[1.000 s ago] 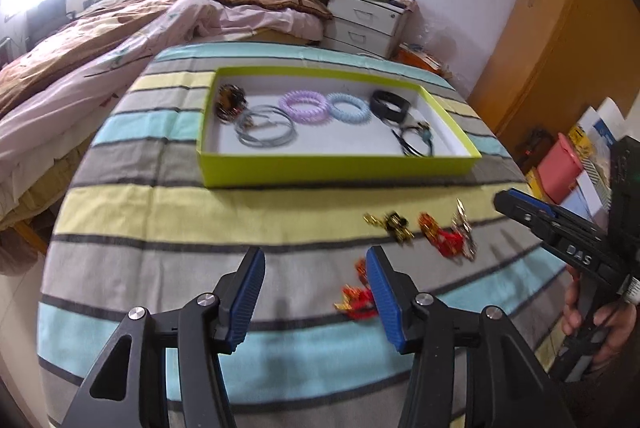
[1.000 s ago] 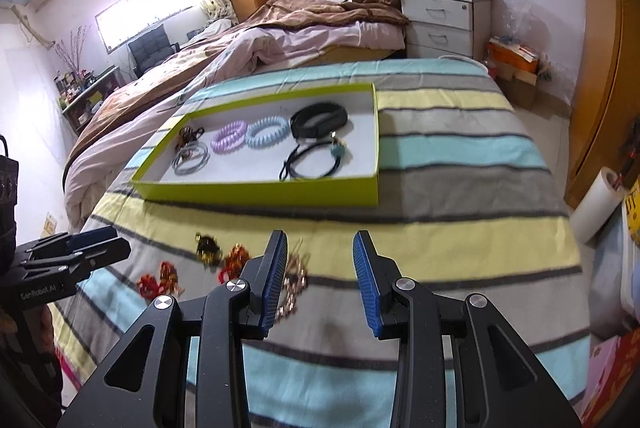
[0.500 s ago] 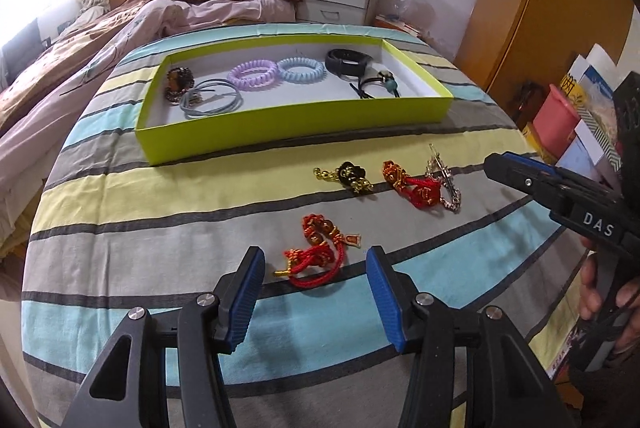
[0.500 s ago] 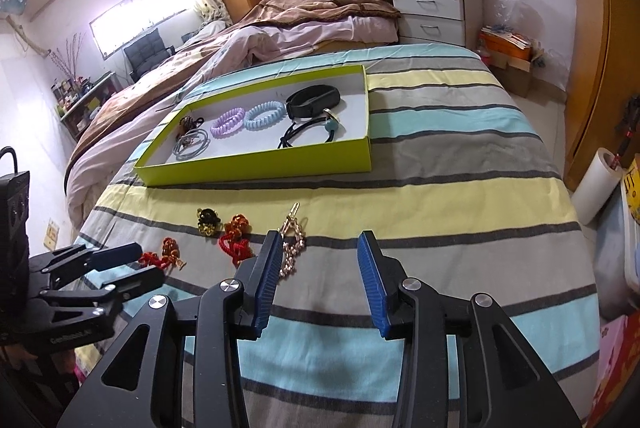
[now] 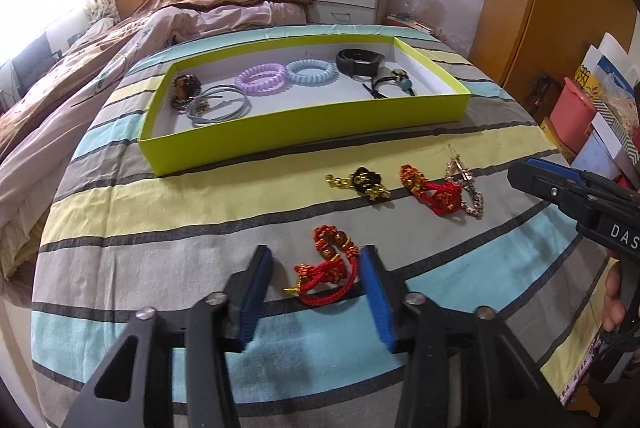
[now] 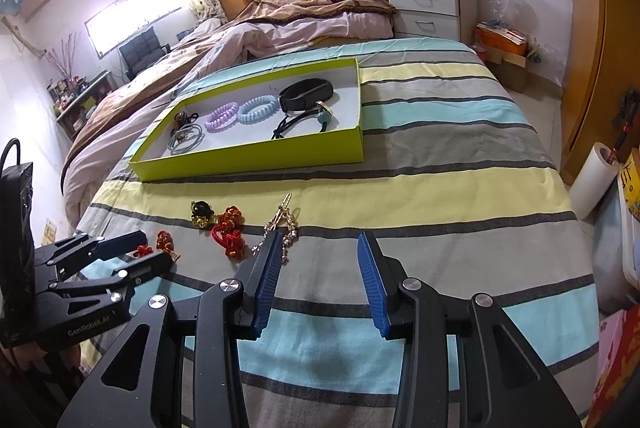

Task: Organize jewelry
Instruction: 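Close the left tool on the red knotted ornament with gold beads, then close the right tool on the gold rhinestone pendant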

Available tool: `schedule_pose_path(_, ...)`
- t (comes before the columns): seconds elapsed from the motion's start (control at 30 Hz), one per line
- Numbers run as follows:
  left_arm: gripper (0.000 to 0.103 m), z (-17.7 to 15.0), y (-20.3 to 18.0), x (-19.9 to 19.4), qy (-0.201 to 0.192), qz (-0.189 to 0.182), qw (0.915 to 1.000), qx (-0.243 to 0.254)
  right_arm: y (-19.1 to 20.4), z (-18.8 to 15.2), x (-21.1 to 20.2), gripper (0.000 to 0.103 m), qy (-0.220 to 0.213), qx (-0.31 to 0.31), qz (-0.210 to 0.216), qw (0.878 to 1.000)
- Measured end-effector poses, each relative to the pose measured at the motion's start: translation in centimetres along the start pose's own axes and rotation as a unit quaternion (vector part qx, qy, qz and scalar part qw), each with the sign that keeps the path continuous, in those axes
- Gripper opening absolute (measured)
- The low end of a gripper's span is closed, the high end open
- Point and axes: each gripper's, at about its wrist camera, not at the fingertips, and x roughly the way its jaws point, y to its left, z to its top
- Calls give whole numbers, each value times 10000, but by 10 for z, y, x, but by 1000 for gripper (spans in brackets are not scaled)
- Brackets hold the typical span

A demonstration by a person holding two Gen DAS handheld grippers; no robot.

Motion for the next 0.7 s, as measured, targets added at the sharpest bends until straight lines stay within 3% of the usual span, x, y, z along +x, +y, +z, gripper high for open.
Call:
schedule_pose_path(0.07,26,-1,5,-1,-29,2,10000,-63,2,0,2,40,30,-29,-20,10000)
schedule_pose_path(0.23,18,-3,19,-4,-105,-114,9995,-262,8,1,7,40,119,-122,-74,9998)
schedule_pose_path(0.7,18,-9,33,-7,-163,-132,9988,-449,33,8,27,40,310,-449,-108,9985)
